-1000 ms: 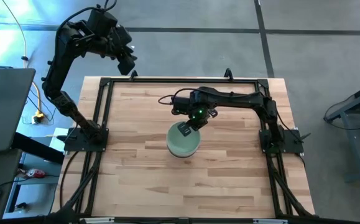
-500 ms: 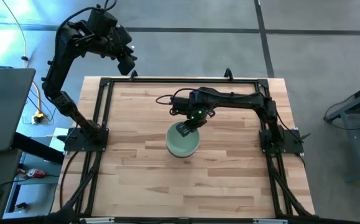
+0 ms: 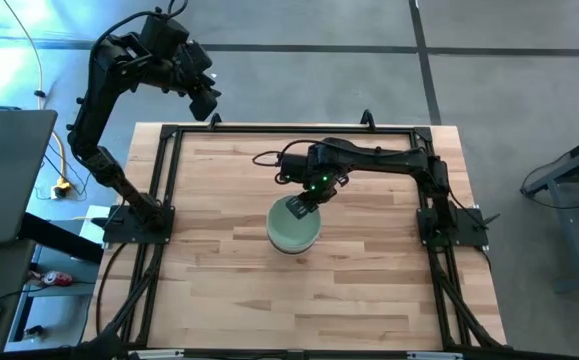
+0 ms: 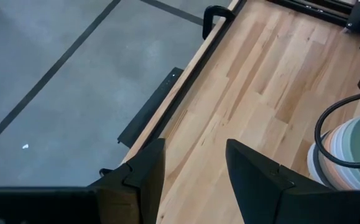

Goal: Nest bowls inside each other
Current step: Return to Home Position

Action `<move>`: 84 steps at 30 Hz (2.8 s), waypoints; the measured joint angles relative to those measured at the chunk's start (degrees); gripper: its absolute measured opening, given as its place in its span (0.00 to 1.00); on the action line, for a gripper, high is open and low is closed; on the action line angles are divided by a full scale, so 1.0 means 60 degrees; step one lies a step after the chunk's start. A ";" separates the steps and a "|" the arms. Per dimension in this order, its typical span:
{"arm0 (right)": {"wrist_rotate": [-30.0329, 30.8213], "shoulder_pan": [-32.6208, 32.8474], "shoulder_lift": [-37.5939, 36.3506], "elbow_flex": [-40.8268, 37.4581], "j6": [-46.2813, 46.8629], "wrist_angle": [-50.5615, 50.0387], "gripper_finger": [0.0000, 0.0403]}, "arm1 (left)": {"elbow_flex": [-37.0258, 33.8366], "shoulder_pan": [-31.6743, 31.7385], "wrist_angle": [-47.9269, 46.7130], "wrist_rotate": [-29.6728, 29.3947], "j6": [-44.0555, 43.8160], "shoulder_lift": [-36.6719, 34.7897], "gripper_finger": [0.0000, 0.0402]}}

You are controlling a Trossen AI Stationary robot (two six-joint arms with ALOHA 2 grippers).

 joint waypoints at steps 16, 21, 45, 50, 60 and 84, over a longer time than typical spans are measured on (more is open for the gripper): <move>0.0077 0.0040 -0.1409 0.0000 -0.1498 0.0101 0.36 | 0.0000 -0.0669 0.0494 0.0888 -0.0389 -0.0003 0.39; 0.0131 0.0179 -0.2110 0.0000 -0.2909 0.0443 0.36 | -0.0004 -0.1225 0.1115 0.1870 -0.0429 -0.0195 0.39; 0.0631 0.0415 -0.4567 -0.0004 -0.7927 0.3730 0.36 | 0.0000 -0.5157 0.3319 0.2128 -0.1246 -0.2817 0.39; 0.0203 0.0412 -0.4655 -0.0007 -0.8457 0.4487 0.36 | 0.0000 -0.6047 0.3293 0.2177 -0.1093 -0.2983 0.39; -0.0597 0.0324 -0.5531 -0.0007 -0.8974 0.6376 0.36 | 0.0000 -0.6973 0.3546 0.2212 -0.0497 -0.3291 0.39; 0.0374 0.0324 -0.7282 -0.0007 -0.9743 0.7365 0.36 | 0.0004 -0.7012 0.5157 0.0291 0.0506 -0.3115 0.39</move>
